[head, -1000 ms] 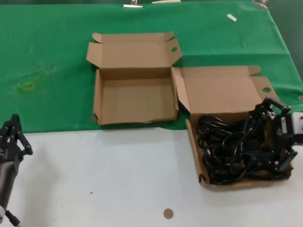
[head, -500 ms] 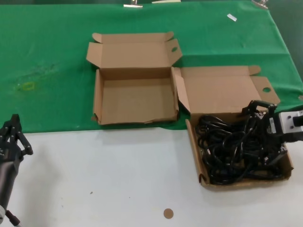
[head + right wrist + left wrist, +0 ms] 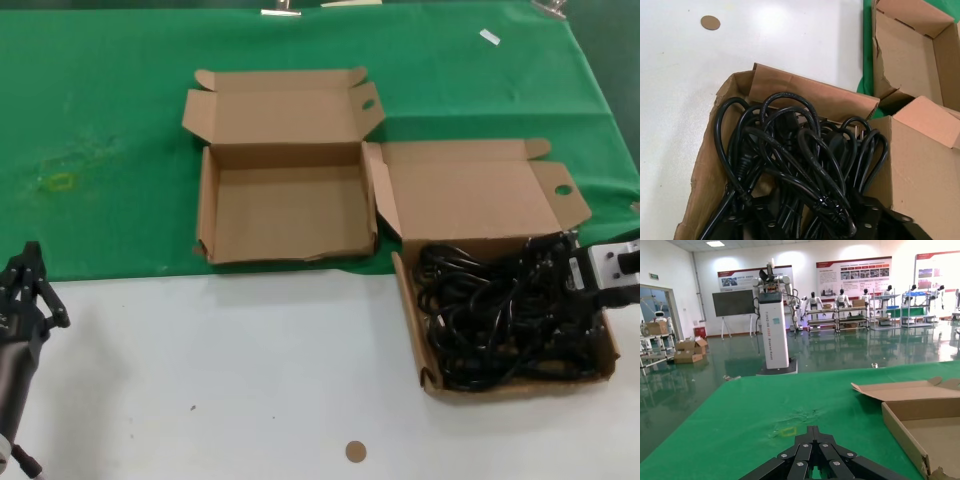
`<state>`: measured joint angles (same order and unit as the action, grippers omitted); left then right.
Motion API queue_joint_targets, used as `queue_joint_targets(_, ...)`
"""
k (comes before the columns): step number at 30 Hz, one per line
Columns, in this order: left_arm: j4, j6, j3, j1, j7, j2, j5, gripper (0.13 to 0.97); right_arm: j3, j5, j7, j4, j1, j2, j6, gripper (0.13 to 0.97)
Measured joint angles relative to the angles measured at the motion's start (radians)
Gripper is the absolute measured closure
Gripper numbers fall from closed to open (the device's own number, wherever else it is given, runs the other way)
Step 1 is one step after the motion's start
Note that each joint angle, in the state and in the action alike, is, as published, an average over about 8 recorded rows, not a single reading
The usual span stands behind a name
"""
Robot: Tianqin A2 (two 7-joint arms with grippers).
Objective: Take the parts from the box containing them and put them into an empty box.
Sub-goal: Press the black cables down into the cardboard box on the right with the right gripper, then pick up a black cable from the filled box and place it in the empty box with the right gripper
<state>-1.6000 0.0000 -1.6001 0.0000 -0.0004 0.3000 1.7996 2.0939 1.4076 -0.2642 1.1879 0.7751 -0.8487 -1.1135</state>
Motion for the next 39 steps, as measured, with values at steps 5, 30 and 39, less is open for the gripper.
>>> queue_joint_targets(5, 0.0, 0.0, 0.0, 0.0, 0.0, 0.0, 0.0, 0.953, -0.006, -0.008, -0.004, -0.011, 0.003, 0.007, -0.007, 0.602)
queue_joint_targets(30, 0.0, 0.0, 0.0, 0.0, 0.0, 0.0, 0.0, 0.953, -0.04, -0.023, 0.084, 0.091, -0.001, -0.034, -0.071, 0.868)
queue_joint_targets(39, 0.0, 0.0, 0.0, 0.0, 0.0, 0.0, 0.0, 0.953, -0.04, -0.038, 0.128, 0.103, 0.101, -0.007, -0.123, 0.872)
